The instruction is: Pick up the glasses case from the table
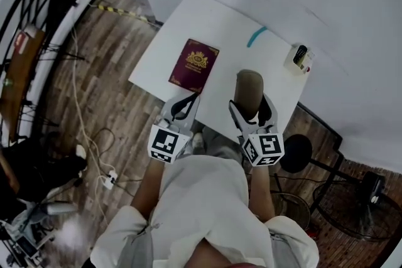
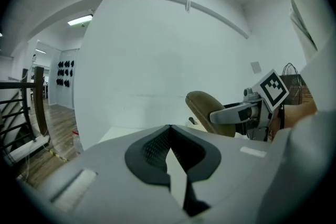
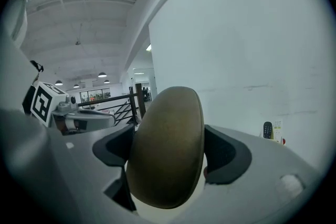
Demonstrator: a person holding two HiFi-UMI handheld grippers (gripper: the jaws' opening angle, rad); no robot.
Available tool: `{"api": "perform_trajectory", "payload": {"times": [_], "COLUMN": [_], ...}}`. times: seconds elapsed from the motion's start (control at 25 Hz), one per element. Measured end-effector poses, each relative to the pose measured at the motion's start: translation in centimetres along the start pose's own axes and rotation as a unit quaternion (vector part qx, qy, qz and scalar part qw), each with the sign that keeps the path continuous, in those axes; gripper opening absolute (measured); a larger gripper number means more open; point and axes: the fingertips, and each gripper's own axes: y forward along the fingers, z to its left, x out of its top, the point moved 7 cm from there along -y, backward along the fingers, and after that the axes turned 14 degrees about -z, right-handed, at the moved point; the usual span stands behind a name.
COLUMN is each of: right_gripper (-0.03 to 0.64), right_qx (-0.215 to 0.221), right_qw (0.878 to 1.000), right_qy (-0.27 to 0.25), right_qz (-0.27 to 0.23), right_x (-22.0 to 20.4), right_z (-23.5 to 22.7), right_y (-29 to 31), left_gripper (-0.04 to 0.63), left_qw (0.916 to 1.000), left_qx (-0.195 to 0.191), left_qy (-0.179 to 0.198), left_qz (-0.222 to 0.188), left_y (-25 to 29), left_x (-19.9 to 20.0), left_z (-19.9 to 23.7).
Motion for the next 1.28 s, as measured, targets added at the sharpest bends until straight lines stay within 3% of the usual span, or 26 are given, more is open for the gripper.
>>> {"api": "perform_trajectory", "payload": {"times": [0.36, 1.08, 1.28], "right_gripper": [0.403, 0.402, 0.402], "right_qx": [-0.018, -0.027, -0.026], "right_qw": [0.999, 0.999, 0.999], "right_qy": [0.000, -0.016, -0.017], "right_qz": [-0.037, -0.040, -0.038], "right_x": [1.3, 1.8, 1.9], "right_z": [1.2, 2.1, 2.4], "right_y": [-3.2, -5.0, -5.2], "left_gripper": [0.018, 0.018, 0.018], "left_qw": [0.9994, 0.9977, 0.9987], "left_qx": [-0.024, -0.047, -0.039], "left_qy": [0.007, 0.011, 0.001], "left_qz": [-0.022, -0.047, -0.034], "left_y": [-1.6, -2.2, -2.6], "left_x": [1.3, 2.5, 2.1], "left_z": [-2.3, -3.6, -3.8]}}
